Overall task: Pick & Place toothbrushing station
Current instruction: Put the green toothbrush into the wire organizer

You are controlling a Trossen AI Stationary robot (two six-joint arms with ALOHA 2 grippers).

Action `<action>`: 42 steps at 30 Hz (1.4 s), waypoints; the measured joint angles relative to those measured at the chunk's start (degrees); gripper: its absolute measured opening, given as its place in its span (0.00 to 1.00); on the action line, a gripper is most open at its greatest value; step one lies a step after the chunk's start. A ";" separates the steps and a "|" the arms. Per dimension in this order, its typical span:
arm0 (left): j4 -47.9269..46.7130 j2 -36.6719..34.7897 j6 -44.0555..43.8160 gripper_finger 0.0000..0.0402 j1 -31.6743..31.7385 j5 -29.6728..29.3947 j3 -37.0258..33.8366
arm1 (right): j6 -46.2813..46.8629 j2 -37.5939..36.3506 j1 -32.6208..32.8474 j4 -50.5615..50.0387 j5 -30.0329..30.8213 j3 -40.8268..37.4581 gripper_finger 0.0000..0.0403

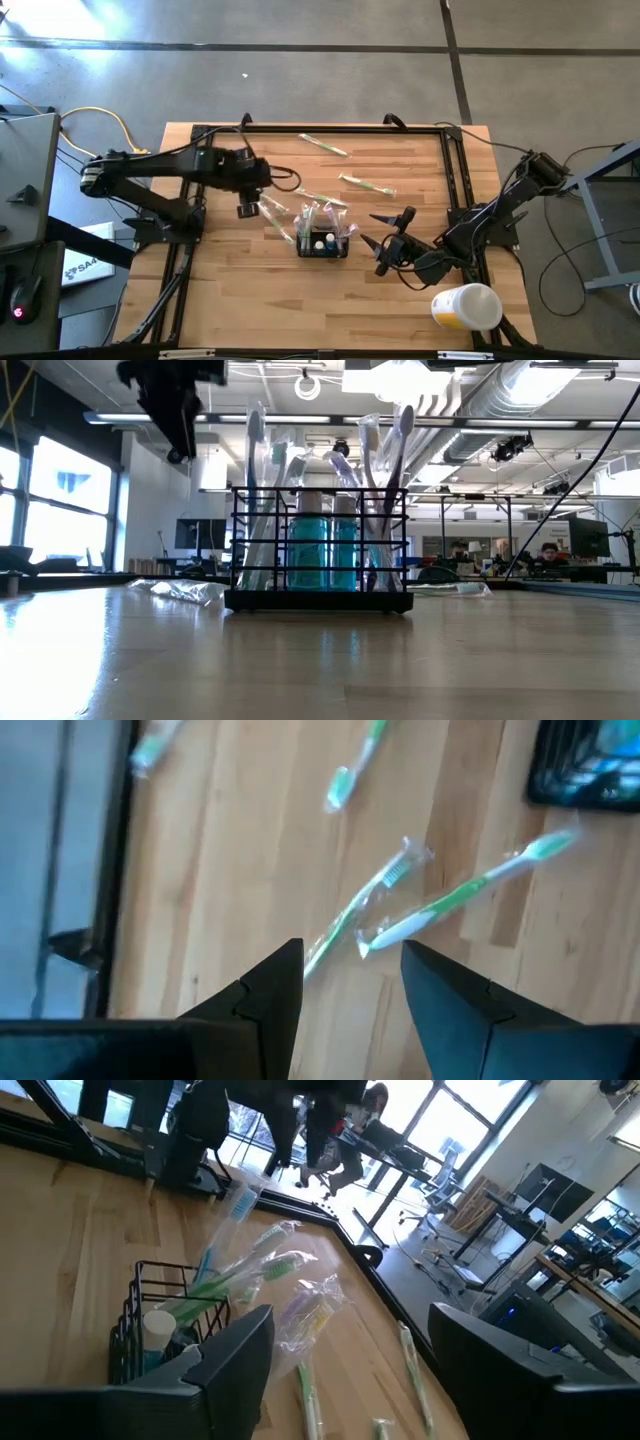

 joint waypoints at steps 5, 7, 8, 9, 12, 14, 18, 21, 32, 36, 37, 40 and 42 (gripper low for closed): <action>12.40 -0.03 10.89 0.41 7.81 12.27 -10.11 | 1.12 0.00 0.04 -0.04 -2.81 0.00 0.64; 17.94 -0.03 13.65 0.41 9.88 14.89 -14.25 | 1.15 0.00 0.04 -0.05 -4.21 0.00 0.64; 20.45 -0.03 14.69 0.41 10.70 15.40 -16.35 | 1.39 0.00 0.04 -0.05 -4.71 0.00 0.64; 22.37 -0.03 15.47 0.41 11.36 15.49 -18.33 | 1.92 0.00 0.04 -0.22 -5.20 0.00 0.64; 27.74 -0.03 15.90 0.41 12.65 15.33 -22.98 | 2.57 0.00 0.04 -0.73 -5.80 0.00 0.64; 29.83 -0.03 15.83 0.41 12.80 14.43 -25.55 | 2.59 0.00 0.02 -0.86 -5.79 0.00 0.64; 35.54 -0.03 15.77 0.41 12.94 14.11 -29.85 | 2.57 0.00 -0.02 -1.08 -5.70 0.00 0.64; 40.44 -0.01 15.81 0.41 12.94 14.11 -32.76 | 2.55 0.00 -0.38 -1.13 -5.80 0.00 0.64; 46.55 2.14 15.79 0.41 12.92 14.63 -35.26 | 4.14 0.00 -3.54 -1.43 -15.31 0.00 0.64; 48.66 6.01 16.03 0.41 12.94 14.59 -35.27 | 4.20 0.00 -3.98 -1.64 -15.91 -0.02 0.64; 49.24 7.13 16.36 0.41 12.94 14.56 -35.23 | 4.25 0.00 -4.07 -1.66 -15.96 -0.02 0.64; 49.05 9.77 17.47 0.41 12.94 14.57 -35.24 | 5.45 0.00 -4.13 -1.80 -16.38 -0.04 0.64; 49.28 11.60 17.52 0.41 12.94 14.77 -35.12 | 5.52 0.00 -4.13 -2.02 -16.36 -0.04 0.64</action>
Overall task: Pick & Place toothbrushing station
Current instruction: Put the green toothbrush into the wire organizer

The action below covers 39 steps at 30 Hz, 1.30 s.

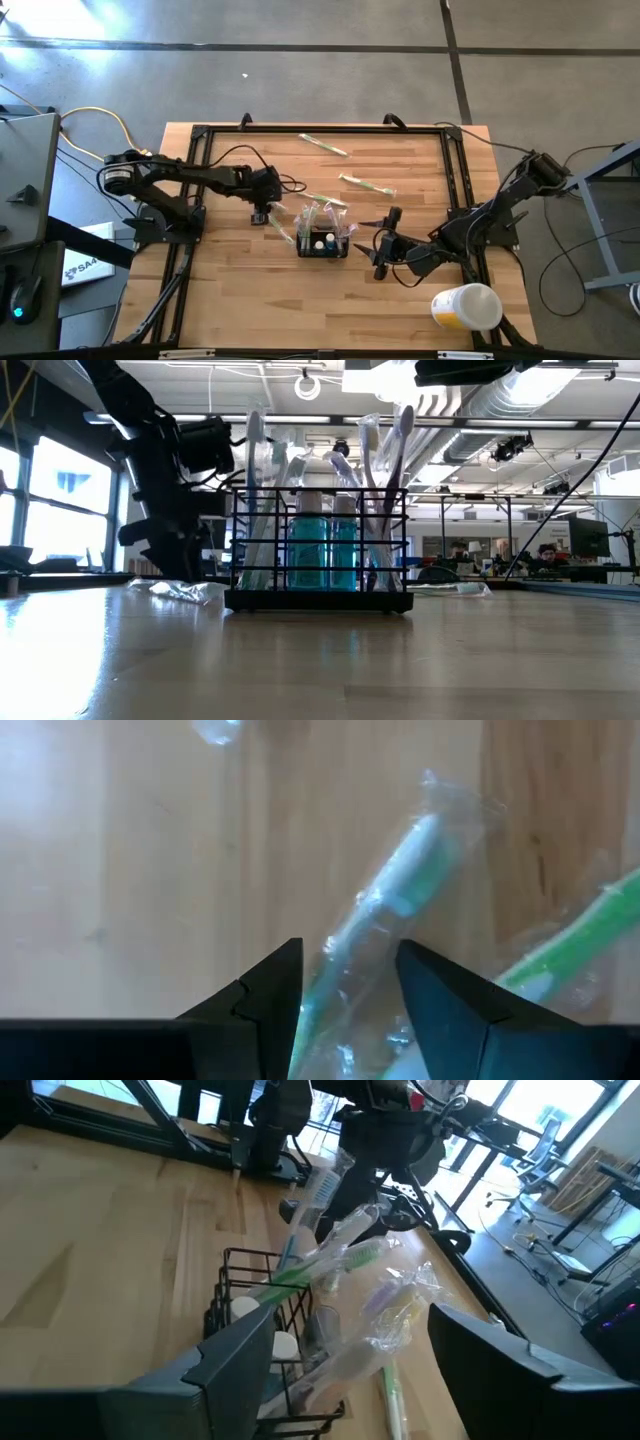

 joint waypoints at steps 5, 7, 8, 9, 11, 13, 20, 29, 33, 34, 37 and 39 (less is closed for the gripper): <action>-0.09 3.29 0.16 0.41 0.00 0.32 0.14 | 0.07 0.00 0.00 -0.09 0.00 0.00 0.64; -0.63 3.63 0.16 0.39 0.00 0.25 0.14 | 0.07 0.00 0.00 -0.26 0.00 0.00 0.64; -0.80 3.64 0.16 0.37 0.00 0.32 0.14 | 0.09 0.00 0.00 -0.41 0.00 0.00 0.64; -0.94 3.64 0.14 0.34 -0.02 0.40 0.12 | 0.09 0.00 0.00 -0.61 0.00 0.00 0.64; -1.11 3.69 -0.22 0.27 -0.07 0.49 0.10 | 0.09 0.00 0.00 -0.79 0.00 0.00 0.64; -1.47 3.66 -0.29 0.17 -0.11 0.84 0.09 | 0.09 0.00 0.00 -1.13 0.00 0.00 0.64; -2.75 3.72 -1.66 0.03 -0.11 1.56 0.06 | 0.09 0.00 0.00 -1.46 0.00 0.00 0.64; -13.82 1.60 -5.95 0.01 0.00 -1.16 4.92 | 1.55 0.00 0.02 -3.01 0.00 0.00 0.64; -21.57 -1.26 -7.70 0.01 -0.99 -5.25 9.24 | 1.63 0.00 0.04 -3.18 0.00 0.00 0.64; -24.14 -2.17 -8.15 0.01 -1.58 -6.58 10.08 | 1.64 0.00 0.04 -3.20 0.00 0.00 0.64; -28.59 -4.45 -9.50 0.01 -3.83 -8.69 12.22 | 1.69 0.00 0.04 -3.90 -0.02 0.00 0.64; -29.42 -6.65 -10.51 0.01 -5.60 -9.79 13.95 | 2.14 0.00 0.04 -4.30 0.00 0.00 0.64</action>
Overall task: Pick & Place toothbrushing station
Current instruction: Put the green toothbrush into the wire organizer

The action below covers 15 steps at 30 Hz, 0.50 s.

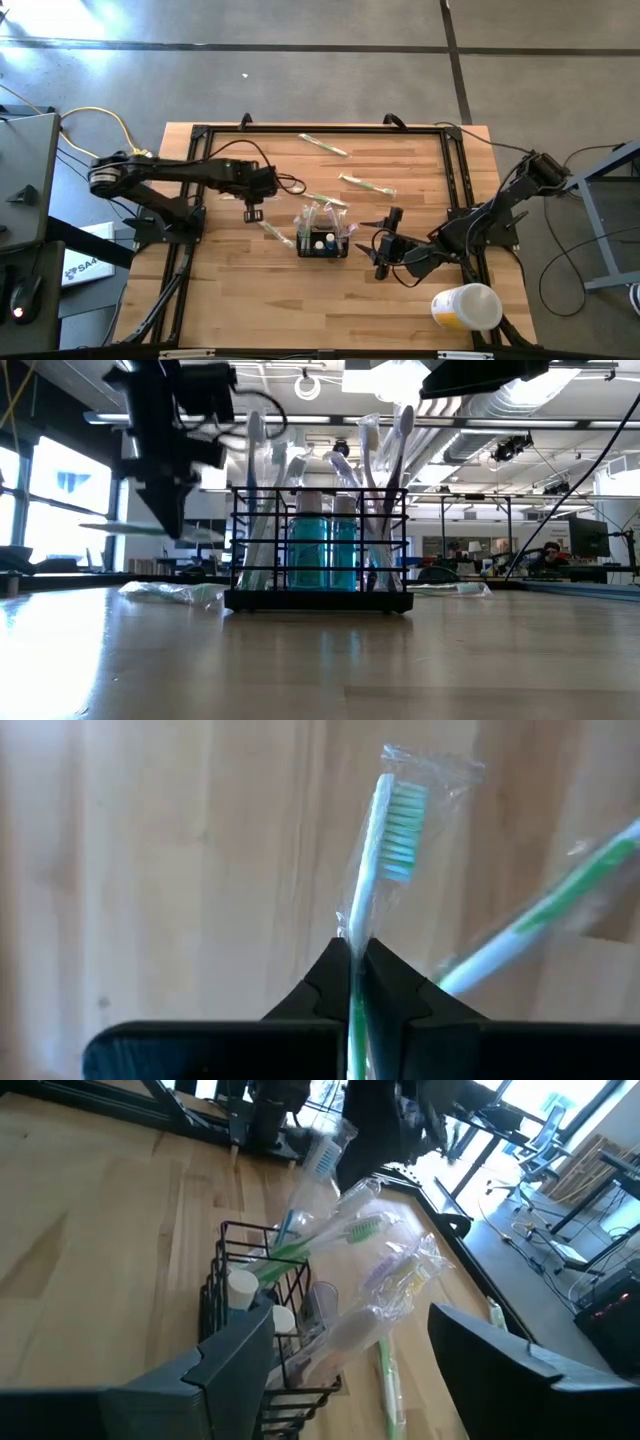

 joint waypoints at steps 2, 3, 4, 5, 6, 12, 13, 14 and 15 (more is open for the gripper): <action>-2.10 -2.03 -1.10 0.01 -1.96 -1.55 1.54 | 0.67 0.00 0.00 -0.27 0.00 0.00 0.64; -2.89 -2.83 -1.81 0.00 -3.01 -2.53 2.39 | 0.77 0.00 0.00 -0.62 0.00 0.00 0.64; -3.82 -3.80 -2.67 0.00 -4.17 -3.73 3.38 | 0.78 0.00 0.00 -0.86 0.00 0.00 0.64; -5.15 -4.95 -3.54 0.00 -5.32 -5.13 4.41 | 0.82 0.00 0.00 -0.89 0.00 0.00 0.64; -6.72 -5.99 -4.69 0.00 -6.65 -6.61 5.64 | 0.97 0.00 0.00 -1.02 0.00 0.00 0.64; -13.03 -10.46 -11.71 0.00 -16.83 -15.69 11.97 | 1.38 0.00 0.11 -1.24 0.00 0.00 0.64; -13.31 -10.98 -12.36 0.00 -18.59 -17.20 12.68 | 1.38 0.00 0.11 -1.24 0.00 0.00 0.64; -13.37 -11.37 -12.83 0.00 -20.35 -18.46 13.24 | 1.38 0.00 0.11 -1.24 0.00 0.00 0.64; -13.05 -11.65 -13.21 0.00 -22.09 -19.47 13.83 | 1.38 0.00 0.11 -1.24 0.01 0.00 0.64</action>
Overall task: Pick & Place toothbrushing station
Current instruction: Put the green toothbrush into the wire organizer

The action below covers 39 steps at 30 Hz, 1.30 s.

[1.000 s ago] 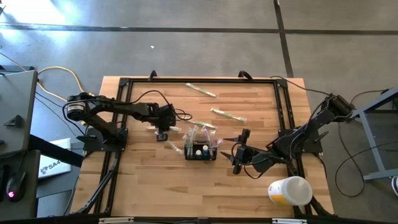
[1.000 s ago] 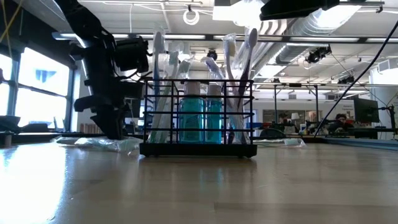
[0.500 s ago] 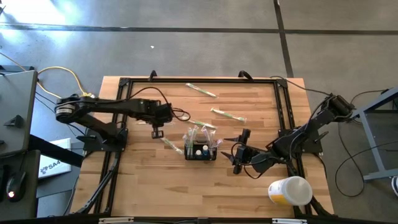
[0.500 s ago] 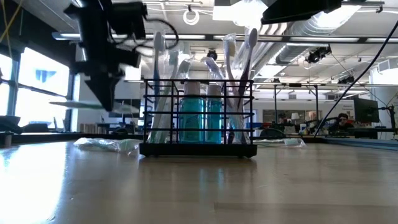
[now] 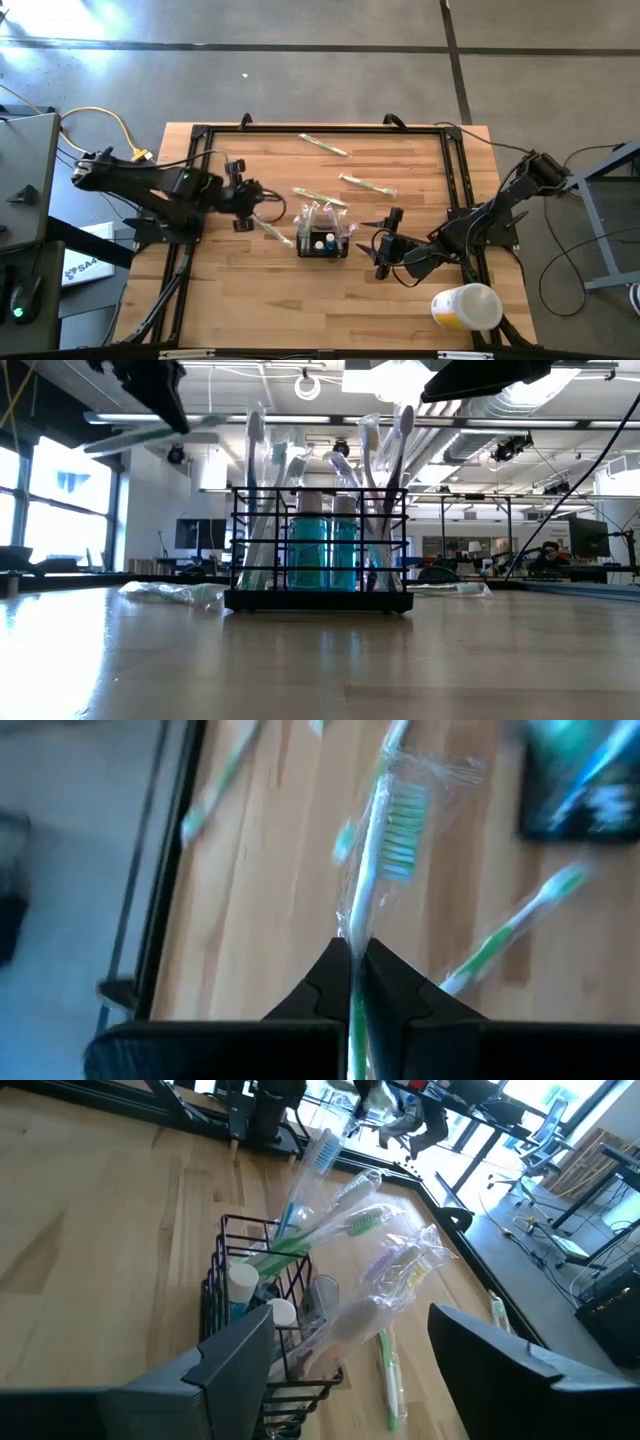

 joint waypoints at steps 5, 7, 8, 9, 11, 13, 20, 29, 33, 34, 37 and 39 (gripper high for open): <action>5.53 -0.52 -1.61 0.00 -7.25 -4.74 1.21 | 0.00 0.00 -0.02 0.04 -0.01 0.00 0.64; 9.14 -0.48 -1.26 0.00 -10.03 -5.50 1.22 | 0.00 0.00 -0.02 0.17 0.01 0.00 0.64; 11.47 -0.48 -0.68 0.00 -11.32 -5.56 1.22 | 0.00 0.00 -0.02 0.24 0.01 0.00 0.64; 13.85 -0.47 -0.49 0.00 -12.60 -5.65 1.22 | 0.00 0.00 -0.02 0.32 -0.01 0.00 0.64; 18.54 -0.18 0.00 0.00 -15.08 -6.63 1.22 | 0.00 0.00 -0.02 0.37 0.01 0.00 0.64; 22.82 0.19 0.05 0.00 -17.41 -8.34 1.22 | 0.00 0.00 -0.02 0.37 0.00 0.00 0.64; 37.51 0.48 -0.41 0.00 -23.90 -13.67 -0.64 | -0.16 0.00 0.00 0.87 -3.44 0.00 0.64; 61.16 1.67 1.19 0.00 -25.69 -13.37 -10.88 | -2.50 0.02 -0.09 3.31 -15.27 0.00 0.64; 73.53 3.70 4.58 0.00 -25.61 -10.21 -14.90 | -5.46 0.02 0.00 6.85 -12.02 0.00 0.64; 77.01 4.58 5.92 0.00 -25.60 -9.30 -15.93 | -6.63 0.02 0.00 8.02 -11.86 0.00 0.64; 85.99 7.91 10.81 0.00 -25.60 -5.73 -17.64 | -9.78 0.02 0.00 11.89 -12.40 0.00 0.64; 91.30 10.43 13.80 0.00 -25.58 -4.29 -17.76 | -11.65 0.02 0.00 14.74 -13.64 0.00 0.64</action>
